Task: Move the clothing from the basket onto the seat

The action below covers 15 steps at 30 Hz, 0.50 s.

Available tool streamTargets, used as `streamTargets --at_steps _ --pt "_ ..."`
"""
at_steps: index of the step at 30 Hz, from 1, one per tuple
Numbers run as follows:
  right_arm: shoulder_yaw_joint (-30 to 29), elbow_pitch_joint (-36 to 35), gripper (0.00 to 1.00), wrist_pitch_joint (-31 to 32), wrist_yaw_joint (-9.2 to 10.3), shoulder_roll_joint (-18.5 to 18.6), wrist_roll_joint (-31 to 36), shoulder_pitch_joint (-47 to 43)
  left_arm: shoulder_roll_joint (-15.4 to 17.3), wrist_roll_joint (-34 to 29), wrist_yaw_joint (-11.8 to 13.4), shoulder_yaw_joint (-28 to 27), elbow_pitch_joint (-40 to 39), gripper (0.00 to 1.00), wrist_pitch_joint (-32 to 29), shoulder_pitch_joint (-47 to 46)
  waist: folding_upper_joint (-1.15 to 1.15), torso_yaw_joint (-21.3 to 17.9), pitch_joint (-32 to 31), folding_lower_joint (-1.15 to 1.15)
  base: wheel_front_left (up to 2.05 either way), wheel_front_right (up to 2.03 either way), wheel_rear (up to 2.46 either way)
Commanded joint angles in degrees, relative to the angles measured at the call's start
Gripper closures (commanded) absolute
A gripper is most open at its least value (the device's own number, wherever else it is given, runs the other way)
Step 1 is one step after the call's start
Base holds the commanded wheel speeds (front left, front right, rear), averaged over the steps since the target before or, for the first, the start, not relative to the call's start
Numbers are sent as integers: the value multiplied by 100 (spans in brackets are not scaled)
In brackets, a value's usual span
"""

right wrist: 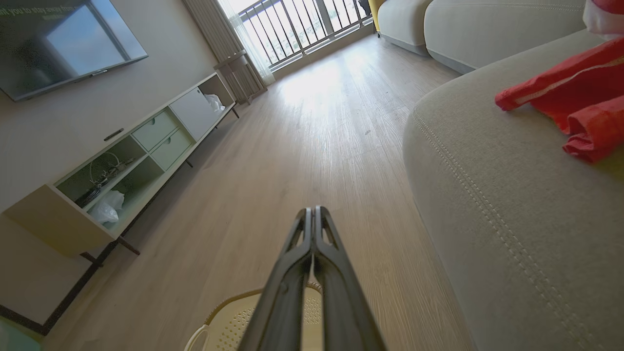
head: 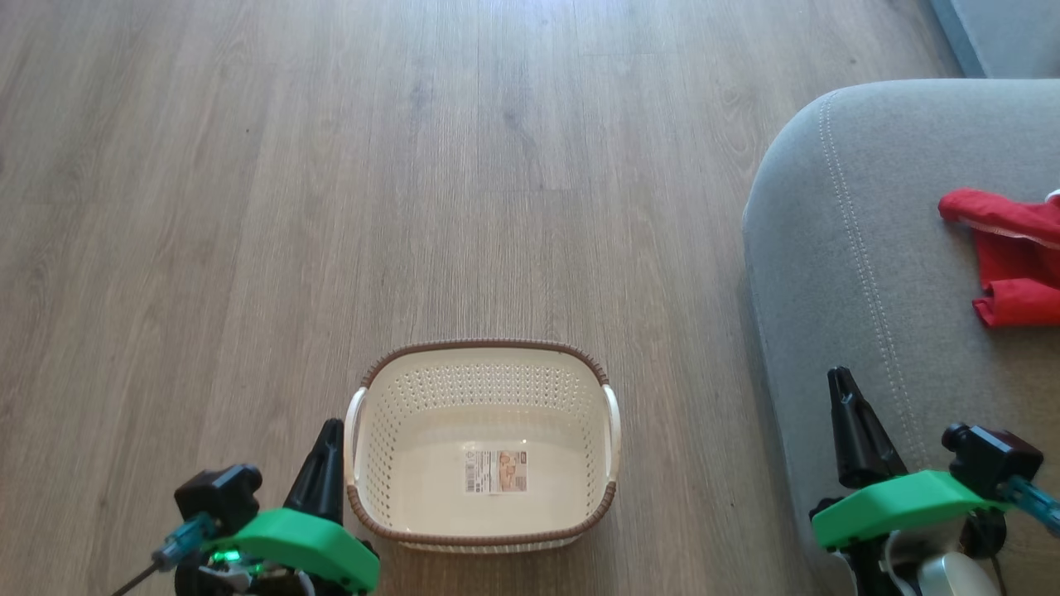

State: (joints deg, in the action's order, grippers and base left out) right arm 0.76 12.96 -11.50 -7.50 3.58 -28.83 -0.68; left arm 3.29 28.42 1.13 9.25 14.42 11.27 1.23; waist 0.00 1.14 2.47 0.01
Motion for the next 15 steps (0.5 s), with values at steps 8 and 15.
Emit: streamTargets --at_steps 8,15 --pt "-41 -149 100 149 0 59 -655 282 37 647 -111 -190 -135 100 -140 -317 0 -10 -20 0 0 0 0" --pt "-71 -131 100 256 0 65 -1104 311 45 1097 -168 -276 -131 100 -249 -346 0 -18 -36 0 0 0 0"
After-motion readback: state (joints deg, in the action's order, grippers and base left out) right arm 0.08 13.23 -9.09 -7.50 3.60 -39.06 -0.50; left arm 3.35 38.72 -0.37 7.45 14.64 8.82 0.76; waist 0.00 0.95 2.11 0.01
